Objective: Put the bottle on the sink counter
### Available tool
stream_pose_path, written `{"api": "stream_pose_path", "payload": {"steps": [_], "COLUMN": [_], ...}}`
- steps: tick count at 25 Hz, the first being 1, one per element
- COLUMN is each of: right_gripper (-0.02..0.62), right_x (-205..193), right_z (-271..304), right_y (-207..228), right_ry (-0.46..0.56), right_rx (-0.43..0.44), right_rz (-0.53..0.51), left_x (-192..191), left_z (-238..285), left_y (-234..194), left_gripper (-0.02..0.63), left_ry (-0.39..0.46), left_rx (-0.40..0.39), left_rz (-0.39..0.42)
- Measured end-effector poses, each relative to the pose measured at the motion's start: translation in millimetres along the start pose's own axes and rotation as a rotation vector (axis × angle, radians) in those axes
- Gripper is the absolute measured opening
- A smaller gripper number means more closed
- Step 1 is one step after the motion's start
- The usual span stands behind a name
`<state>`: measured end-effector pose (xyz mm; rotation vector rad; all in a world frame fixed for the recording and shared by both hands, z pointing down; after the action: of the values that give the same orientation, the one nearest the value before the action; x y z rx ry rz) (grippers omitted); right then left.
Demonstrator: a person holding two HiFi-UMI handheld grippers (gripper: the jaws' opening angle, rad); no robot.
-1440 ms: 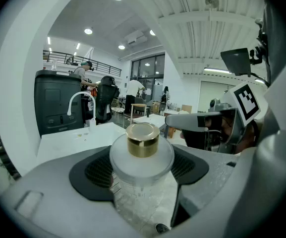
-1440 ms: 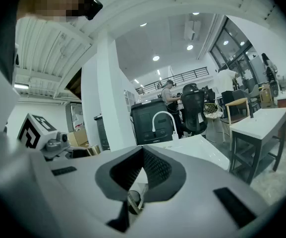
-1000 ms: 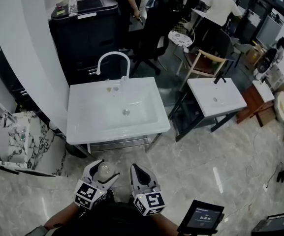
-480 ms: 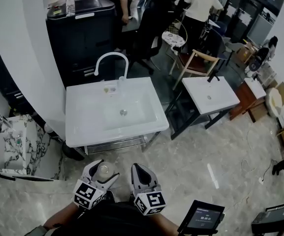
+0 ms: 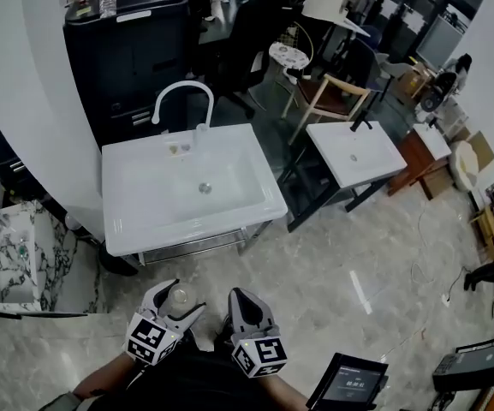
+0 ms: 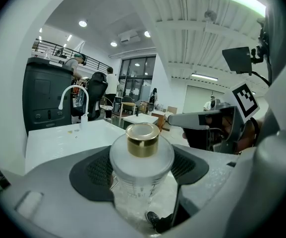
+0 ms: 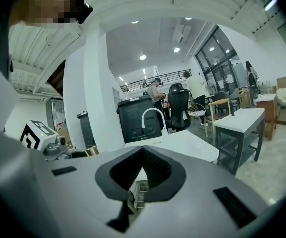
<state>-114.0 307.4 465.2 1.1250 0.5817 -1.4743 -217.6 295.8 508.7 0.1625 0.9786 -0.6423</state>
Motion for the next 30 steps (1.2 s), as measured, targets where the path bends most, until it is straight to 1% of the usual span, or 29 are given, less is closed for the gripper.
{"api": "stream_pose_path", "payload": {"steps": [7, 12, 18, 26, 30], "right_gripper": [-0.005, -0.005, -0.005, -0.005, -0.005], "right_x": [2, 19, 41, 52, 55], "right_z": [11, 18, 21, 16, 11], "right_y": [28, 67, 113, 163, 182], "right_ry": [-0.008, 0.002, 0.027, 0.036, 0.043], "right_rx": [0.024, 0.058, 0.099, 0.14, 0.149], "right_rz": [0.029, 0.038, 0.027, 0.039, 0.046], "left_x": [17, 46, 80, 107, 119], "left_z": [28, 56, 95, 130, 141], "left_y": [0, 4, 18, 35, 47], "left_gripper": [0.337, 0.337, 0.337, 0.337, 0.337], "left_ry": [-0.016, -0.007, -0.002, -0.014, -0.013], "left_rx": [0.007, 0.038, 0.064, 0.12, 0.132], "left_rz": [-0.009, -0.023, -0.024, -0.036, -0.036]}}
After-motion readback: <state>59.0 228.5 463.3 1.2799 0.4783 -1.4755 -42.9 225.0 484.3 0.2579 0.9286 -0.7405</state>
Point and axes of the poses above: the fingertips, and each gripper's own axes: z forward along the fingers, y to its right, x out of its top, the point moved 1 cm from there along -z, backward along the fingers, and after that the axes turned 13 degrees about -y, right-handed, at the moved point
